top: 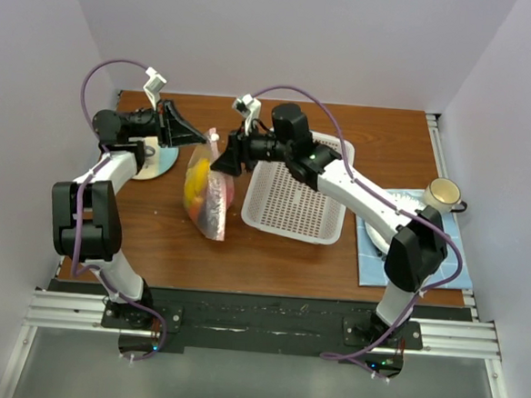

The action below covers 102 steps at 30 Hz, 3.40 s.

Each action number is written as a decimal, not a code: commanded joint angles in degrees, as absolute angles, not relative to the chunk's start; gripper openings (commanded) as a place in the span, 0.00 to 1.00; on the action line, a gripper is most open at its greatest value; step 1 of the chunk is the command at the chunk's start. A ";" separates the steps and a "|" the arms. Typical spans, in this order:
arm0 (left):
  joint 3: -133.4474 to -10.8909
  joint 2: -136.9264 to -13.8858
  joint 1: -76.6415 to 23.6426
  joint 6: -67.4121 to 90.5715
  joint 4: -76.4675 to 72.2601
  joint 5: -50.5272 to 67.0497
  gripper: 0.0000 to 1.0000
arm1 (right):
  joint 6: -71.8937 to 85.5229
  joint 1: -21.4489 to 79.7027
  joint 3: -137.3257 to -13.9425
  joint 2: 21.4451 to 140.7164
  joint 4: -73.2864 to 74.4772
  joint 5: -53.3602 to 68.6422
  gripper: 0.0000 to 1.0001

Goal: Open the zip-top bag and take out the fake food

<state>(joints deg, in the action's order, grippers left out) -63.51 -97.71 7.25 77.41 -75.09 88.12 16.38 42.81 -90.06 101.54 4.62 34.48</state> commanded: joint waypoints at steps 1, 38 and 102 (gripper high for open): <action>-64.16 -96.24 7.65 77.87 -108.72 96.15 0.00 | 14.59 42.19 -98.60 103.88 4.57 31.64 0.53; -61.44 -96.50 7.65 76.38 -108.72 96.50 0.00 | 22.15 39.11 -102.04 106.00 -3.87 35.24 0.38; -63.98 -99.84 3.87 78.49 -108.63 97.47 0.18 | 26.46 39.11 -101.42 106.35 -5.10 39.55 0.00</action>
